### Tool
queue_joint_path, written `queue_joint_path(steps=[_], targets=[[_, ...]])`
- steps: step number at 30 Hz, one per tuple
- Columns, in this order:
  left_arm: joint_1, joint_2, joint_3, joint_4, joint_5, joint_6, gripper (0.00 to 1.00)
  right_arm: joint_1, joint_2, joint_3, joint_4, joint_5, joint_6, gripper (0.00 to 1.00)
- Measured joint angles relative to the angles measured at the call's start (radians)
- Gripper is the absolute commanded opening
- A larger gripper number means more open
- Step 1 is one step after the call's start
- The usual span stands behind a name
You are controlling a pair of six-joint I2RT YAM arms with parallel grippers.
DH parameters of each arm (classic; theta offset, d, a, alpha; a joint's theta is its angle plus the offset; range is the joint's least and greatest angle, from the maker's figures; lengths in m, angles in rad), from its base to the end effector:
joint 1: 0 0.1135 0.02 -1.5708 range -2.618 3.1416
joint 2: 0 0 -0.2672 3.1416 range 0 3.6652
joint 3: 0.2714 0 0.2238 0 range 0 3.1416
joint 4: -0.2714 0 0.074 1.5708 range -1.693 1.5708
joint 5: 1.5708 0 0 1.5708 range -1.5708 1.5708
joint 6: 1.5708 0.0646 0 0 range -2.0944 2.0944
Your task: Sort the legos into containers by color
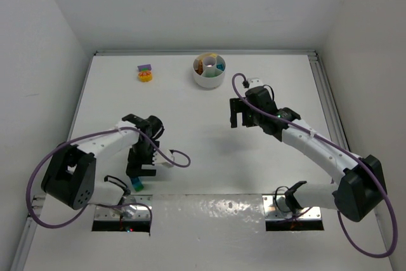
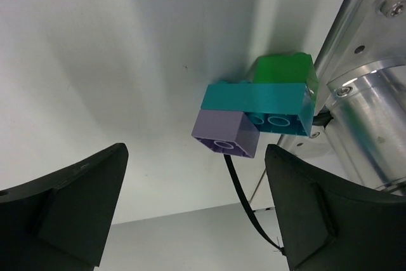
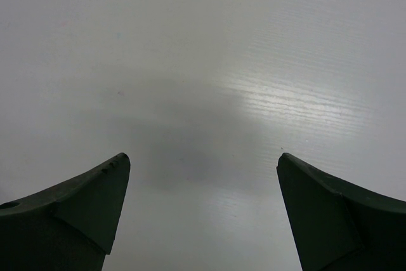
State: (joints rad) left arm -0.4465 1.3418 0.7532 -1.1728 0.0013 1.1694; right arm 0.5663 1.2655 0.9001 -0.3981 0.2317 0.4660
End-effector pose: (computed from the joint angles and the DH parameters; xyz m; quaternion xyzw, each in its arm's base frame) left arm 0.1314 -0.0630 0.1678 -0.7196 -0.6879 0.0343 0.0888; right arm 0.2285 0.1277 0.2527 -0.0004 0.9146 0.1001 0.3918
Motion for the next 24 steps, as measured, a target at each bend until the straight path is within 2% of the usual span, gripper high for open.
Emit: queue_joint_path(steps=[2, 7, 10, 13, 24], targets=[[0.000, 0.018, -0.003, 0.014, 0.002, 0.000, 0.79, 0.000, 0.000, 0.000, 0.000, 0.004, 0.000, 0.96], [0.000, 0.072, -0.013, 0.037, -0.002, 0.005, 0.77, 0.000, 0.000, 0.000, -0.003, 0.006, -0.009, 0.97], [0.000, 0.092, -0.016, 0.048, -0.002, 0.005, 0.64, 0.000, 0.000, 0.000, -0.010, 0.012, -0.015, 0.97], [0.000, 0.106, -0.016, 0.055, -0.005, 0.003, 0.59, 0.000, 0.000, 0.000, -0.015, 0.018, -0.018, 0.97], [0.000, 0.164, 0.000, 0.059, -0.061, -0.050, 0.55, 0.000, -0.001, 0.000, -0.023, 0.027, -0.026, 0.97]])
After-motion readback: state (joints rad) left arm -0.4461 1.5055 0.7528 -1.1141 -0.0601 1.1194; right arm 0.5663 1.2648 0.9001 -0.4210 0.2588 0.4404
